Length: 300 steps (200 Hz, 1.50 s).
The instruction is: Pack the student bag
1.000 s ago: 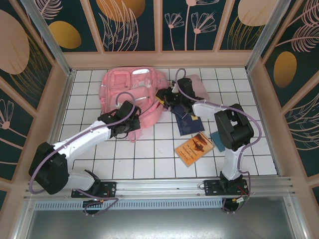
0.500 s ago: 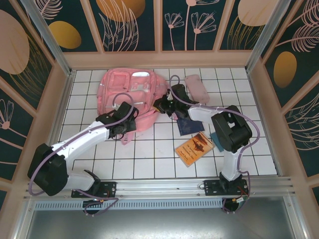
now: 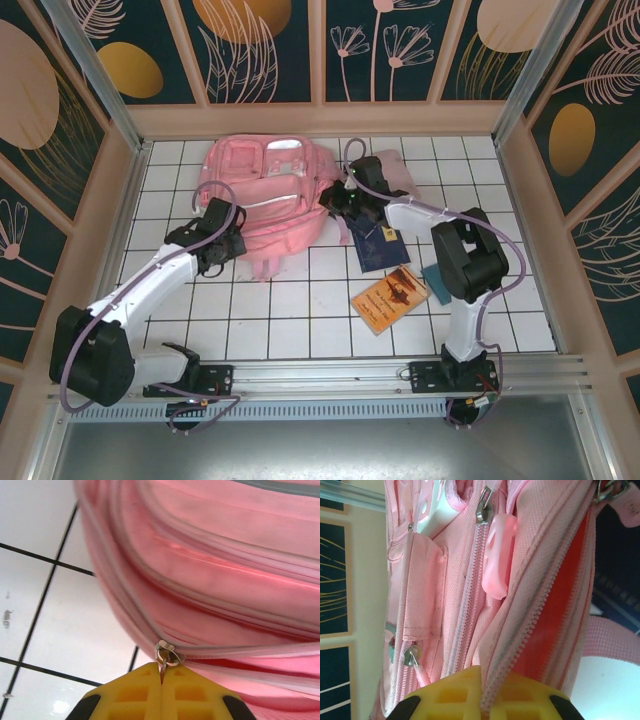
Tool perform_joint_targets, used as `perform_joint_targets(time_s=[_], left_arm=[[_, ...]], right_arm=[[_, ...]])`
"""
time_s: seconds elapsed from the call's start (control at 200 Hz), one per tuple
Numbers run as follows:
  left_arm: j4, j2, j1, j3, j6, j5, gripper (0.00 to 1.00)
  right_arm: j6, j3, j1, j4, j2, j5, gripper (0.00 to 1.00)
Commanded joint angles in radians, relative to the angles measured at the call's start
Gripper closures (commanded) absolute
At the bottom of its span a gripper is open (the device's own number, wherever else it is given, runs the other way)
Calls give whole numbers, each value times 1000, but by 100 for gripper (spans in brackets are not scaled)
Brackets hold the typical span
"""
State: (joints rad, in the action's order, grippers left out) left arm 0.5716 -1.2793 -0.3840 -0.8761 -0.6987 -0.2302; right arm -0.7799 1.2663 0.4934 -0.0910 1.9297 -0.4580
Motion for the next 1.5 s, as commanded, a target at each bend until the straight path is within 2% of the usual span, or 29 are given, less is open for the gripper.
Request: perform_joint_targets(time_s=[0.0,0.16,0.21,0.325,0.4,0.47,0.576,0.671,0.776,0.996,1.146,1.391,1.496], left_arm=[[29,-14,84,2,50,-75,100],[-30,-56,139,0,88,-39,100],[-64,-62,139,0,109,-1,100],[-117,-34,139,8,151,94,100],[-133,-3,140,16,177,136,100],[-142,22,140,25,193,172,100],[-148,34,139,37,200,202,100],[-153,32,139,46,206,214,100],[-157,35,139,51,214,218,100],[-174,51,140,77,223,240,100],[-191,46,139,99,220,261,100],[-208,40,140,108,219,271,100],[-211,34,139,110,222,280,100]], right_arm=[[121,79,-65,19,43,80,95],[189,142,-74,69,62,96,92],[201,157,-76,91,54,88,84],[205,154,-74,165,-21,98,55],[172,130,-67,239,-90,174,48],[93,76,-61,249,-157,232,47],[-10,60,3,244,-192,233,45],[-126,114,93,264,-146,229,47],[-203,262,171,402,-34,286,49],[-220,407,229,523,104,340,50],[-229,416,238,545,128,348,49],[-215,469,243,573,206,309,49],[-205,492,243,571,248,273,54]])
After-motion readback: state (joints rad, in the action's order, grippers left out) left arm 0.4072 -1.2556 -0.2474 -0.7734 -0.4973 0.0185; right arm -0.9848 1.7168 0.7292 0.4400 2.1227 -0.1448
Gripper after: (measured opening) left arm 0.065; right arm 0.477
